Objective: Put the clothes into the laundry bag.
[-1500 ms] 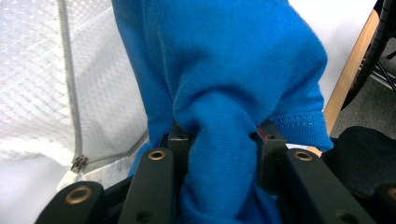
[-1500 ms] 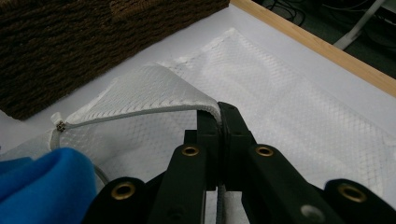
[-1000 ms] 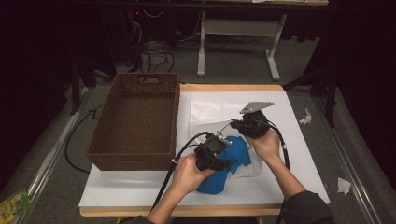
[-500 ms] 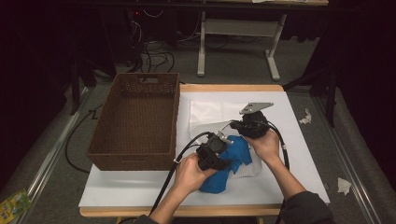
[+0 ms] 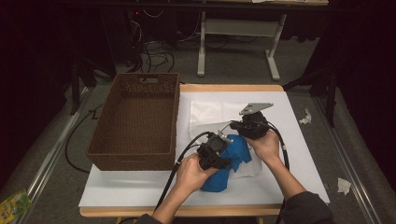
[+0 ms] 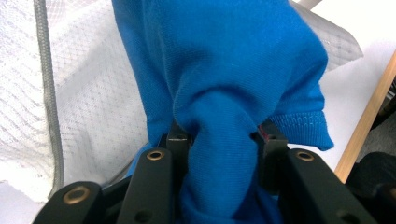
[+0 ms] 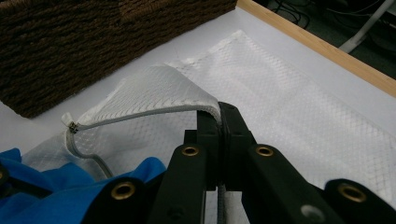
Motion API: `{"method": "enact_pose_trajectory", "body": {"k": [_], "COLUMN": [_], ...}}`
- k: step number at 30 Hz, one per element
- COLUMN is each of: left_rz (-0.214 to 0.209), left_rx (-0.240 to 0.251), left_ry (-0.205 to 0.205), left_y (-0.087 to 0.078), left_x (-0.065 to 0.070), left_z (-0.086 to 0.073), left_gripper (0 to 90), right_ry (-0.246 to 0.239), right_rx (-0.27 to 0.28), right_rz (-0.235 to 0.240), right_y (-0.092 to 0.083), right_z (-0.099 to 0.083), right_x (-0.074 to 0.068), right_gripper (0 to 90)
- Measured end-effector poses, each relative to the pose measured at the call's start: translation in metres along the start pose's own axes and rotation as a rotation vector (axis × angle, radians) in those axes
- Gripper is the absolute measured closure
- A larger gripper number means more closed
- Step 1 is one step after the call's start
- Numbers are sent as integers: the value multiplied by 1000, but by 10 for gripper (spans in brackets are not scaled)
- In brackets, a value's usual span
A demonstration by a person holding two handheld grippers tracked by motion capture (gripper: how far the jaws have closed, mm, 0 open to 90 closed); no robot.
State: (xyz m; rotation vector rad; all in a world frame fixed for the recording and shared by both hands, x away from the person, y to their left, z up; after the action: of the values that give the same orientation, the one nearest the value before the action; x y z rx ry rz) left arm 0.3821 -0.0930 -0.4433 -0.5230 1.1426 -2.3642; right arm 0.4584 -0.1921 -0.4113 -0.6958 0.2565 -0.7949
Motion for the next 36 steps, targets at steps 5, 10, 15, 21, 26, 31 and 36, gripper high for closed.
{"method": "enact_pose_trajectory", "body": {"k": [5, 10, 15, 21, 26, 31, 36], "left_rz": [-2, 27, 27, 21, 18, 21, 22], "left_rx": [-2, -4, -1, 17, 18, 17, 22], "left_ry": [-17, -12, -24, -50, -60, -73, -77], "left_y": [4, 7, 8, 10, 12, 15, 16], "left_x": [-4, -5, -7, -10, -12, -16, -17], "left_z": [0, 0, 1, 3, 4, 5, 6], "left_gripper": [660, 659, 658, 657, 656, 652, 650], "right_ry": [-9, -3, -4, -11, -12, -12, -16], "right_rx": [4, -8, -7, -1, 5, 13, 14], "right_rz": [3, 2, 2, 5, 4, 3, 6], "right_y": [0, 2, 2, 0, -1, -2, -3], "right_z": [-1, -3, -3, -3, -2, -2, -1], "right_x": [0, -2, -2, -3, -3, -3, -4], "right_gripper": [893, 893, 893, 893, 893, 893, 893]}}
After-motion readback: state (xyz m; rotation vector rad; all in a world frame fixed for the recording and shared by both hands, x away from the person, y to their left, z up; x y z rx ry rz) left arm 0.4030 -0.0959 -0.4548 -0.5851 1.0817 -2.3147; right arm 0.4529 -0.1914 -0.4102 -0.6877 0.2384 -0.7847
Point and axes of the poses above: each handheld gripper's, and its own axes: y roughly forward along the jaws, z roughly out of its top, x roughly to its right, the point moved 7 cm from there along y, roughly forward along the jaws, and after that the axes turned 1 degree about z, right-handed, at the moved point
